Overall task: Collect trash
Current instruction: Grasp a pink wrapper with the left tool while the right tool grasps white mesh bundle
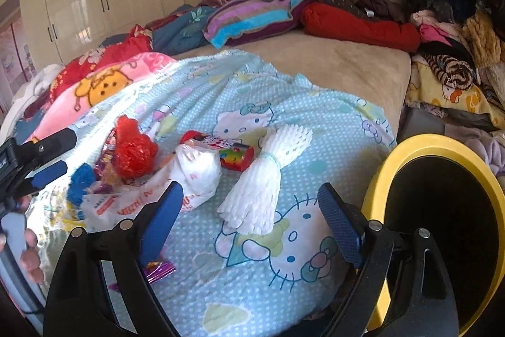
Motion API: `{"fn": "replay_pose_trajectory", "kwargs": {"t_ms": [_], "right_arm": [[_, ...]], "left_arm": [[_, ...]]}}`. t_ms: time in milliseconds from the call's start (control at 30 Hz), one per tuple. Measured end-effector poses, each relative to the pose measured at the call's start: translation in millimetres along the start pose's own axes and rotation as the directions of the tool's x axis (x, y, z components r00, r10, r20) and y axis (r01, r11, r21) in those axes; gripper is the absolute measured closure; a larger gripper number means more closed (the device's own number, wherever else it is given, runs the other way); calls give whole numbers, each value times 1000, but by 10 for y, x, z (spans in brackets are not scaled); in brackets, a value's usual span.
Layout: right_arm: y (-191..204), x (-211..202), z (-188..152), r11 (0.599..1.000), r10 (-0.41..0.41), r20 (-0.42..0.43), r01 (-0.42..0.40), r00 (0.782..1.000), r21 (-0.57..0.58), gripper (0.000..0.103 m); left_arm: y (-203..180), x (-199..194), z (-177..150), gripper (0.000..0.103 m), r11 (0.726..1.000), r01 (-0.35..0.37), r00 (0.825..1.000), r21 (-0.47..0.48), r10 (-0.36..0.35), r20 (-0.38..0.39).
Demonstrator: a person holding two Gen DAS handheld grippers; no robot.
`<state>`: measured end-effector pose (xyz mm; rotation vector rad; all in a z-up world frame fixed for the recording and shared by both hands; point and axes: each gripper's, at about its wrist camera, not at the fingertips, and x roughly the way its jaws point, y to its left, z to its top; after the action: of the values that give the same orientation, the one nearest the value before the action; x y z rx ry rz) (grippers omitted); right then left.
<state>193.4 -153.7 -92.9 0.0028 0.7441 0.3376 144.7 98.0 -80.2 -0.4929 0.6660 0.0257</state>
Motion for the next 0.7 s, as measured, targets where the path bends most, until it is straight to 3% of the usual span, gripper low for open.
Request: {"fn": "replay_pose_trajectory", "kwargs": {"t_ms": [267, 467, 533, 700], "right_arm": [[-60, 302, -13, 999, 4, -84, 0, 996, 52, 29], [-65, 513, -61, 998, 40, -169, -30, 985, 61, 53], [-54, 547, -82, 998, 47, -189, -36, 981, 58, 69], [-49, 504, -100, 998, 48, -170, -39, 984, 54, 76]], "left_arm": [[-28, 241, -42, 25, 1000, 15, 998, -9, -16, -55], [11, 359, -72, 35, 1000, 8, 996, -18, -10, -90], [28, 383, -81, 38, 1000, 7, 995, -26, -9, -101], [25, 397, -81, 47, 1000, 7, 994, -30, -10, -106]]}}
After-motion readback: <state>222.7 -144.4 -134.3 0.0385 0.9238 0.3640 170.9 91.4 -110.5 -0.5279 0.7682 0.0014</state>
